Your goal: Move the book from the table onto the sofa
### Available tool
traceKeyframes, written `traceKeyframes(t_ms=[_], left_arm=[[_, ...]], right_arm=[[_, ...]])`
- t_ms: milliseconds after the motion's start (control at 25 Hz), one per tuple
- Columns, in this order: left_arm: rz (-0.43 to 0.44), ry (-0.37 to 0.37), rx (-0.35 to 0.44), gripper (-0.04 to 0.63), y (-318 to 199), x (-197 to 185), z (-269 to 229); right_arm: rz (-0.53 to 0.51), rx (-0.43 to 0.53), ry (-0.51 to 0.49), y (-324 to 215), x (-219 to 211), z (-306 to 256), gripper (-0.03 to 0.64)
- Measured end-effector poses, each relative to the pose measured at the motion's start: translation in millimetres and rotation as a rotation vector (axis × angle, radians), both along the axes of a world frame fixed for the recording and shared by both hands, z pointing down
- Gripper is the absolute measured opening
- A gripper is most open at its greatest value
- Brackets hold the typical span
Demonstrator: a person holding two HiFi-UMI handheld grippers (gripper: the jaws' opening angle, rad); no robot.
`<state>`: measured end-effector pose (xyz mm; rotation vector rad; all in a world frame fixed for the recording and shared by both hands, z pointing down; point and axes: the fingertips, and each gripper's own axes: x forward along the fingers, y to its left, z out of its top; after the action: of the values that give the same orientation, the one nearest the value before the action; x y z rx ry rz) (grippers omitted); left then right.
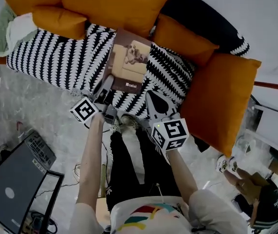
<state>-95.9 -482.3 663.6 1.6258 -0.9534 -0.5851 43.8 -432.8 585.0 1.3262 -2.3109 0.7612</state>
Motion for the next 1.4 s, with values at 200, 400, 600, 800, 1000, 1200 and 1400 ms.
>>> traceKeyframes(t_ms=[200, 400, 600, 800, 1000, 1200, 1400], left_arm=[[-0.066, -0.173, -0.006, 0.294, -3, 0, 44], [-0.132, -0.410, 0.021, 0.558, -5, -4, 43], [-0.122, -0.449, 0.021, 0.558, 3, -2, 34], [-0.141, -0.468, 0.050, 0.558, 2, 1, 0], [-0.111, -0.527, 0.113, 0.540, 18, 11, -72], [-0.284, -0.695, 0.285, 0.172, 18, -24, -190], [-0.442, -0.845, 0.439, 0.087, 35, -47, -307]], right_arm=[[-0.046, -0.021, 0.012, 3, -8, 25, 0.012], [-0.107, -0.036, 0.012, 9, -12, 30, 0.012], [-0.115, -0.031, -0.008, 5, -16, 22, 0.012], [-0.119, 0.003, -0.025, -11, -13, -2, 0.012], [-0.102, 0.036, -0.035, -17, -7, -55, 0.012], [-0.107, 0.132, -0.064, -33, -20, -124, 0.012], [-0.107, 0.233, -0.102, -38, -31, -193, 0.012]])
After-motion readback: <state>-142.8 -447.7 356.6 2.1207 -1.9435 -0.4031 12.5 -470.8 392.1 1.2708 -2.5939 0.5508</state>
